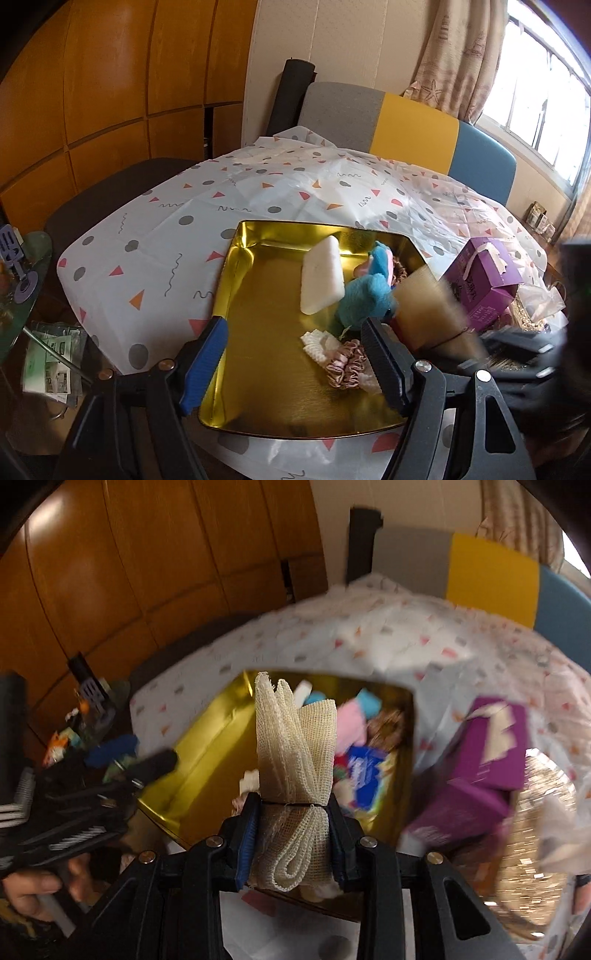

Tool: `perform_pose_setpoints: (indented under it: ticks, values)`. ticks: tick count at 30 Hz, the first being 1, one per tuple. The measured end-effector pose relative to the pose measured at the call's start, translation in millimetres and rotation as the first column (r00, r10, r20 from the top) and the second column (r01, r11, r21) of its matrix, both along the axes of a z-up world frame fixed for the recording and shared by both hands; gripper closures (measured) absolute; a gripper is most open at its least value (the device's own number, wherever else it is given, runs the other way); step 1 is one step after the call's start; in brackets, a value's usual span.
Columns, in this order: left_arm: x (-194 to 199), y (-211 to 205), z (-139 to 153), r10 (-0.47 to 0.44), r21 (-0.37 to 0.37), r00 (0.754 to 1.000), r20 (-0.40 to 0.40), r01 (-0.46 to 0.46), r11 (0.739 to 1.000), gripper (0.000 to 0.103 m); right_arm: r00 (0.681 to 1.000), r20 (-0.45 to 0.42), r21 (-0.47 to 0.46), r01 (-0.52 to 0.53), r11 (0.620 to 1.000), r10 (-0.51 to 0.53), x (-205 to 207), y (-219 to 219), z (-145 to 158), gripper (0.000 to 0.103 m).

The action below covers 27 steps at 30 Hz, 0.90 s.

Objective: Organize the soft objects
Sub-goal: 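Carry the beige mesh bundle into the gold tray with the right gripper and release, then move the right gripper to the white package and grasp it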

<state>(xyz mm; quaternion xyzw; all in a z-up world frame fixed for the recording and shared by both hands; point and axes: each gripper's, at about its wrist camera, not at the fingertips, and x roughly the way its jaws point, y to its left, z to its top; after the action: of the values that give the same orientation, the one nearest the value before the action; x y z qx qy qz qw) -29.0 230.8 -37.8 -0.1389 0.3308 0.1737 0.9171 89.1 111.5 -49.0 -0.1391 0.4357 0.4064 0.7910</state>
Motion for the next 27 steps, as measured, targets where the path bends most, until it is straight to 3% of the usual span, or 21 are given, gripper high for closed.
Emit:
perform_pose_setpoints:
  ticks: [4,7,13,21,27]
  values:
    - [-1,1,-3,0.001,0.002,1.0,-0.004,-0.001,1.0,0.028,0.998,-0.07,-0.066,0.0,0.998,-0.004,3,19,-42,0.07]
    - [-2,0,-4,0.0,0.003,1.0,-0.004,0.0,1.0,0.028,0.996,-0.088,-0.087,-0.007,0.996,0.0,2,27,-54,0.069]
    - [-2,-3,-4,-0.012,0.005,1.0,-0.001,0.012,1.0,0.026,0.997,-0.076,-0.084,0.012,0.996,-0.019,-6,19,-50,0.062]
    - [-1,-10,-4,-0.031,0.008,0.999,-0.008,0.031,0.999,0.026,0.995,-0.064,-0.007,0.082,0.997,-0.082,-9,-6,-34,0.062]
    - [0,-19,-2,-0.055,0.018,0.998,-0.009,0.055,0.998,0.026,0.992,-0.007,0.03,0.124,0.992,-0.123,-11,-23,-15,0.062]
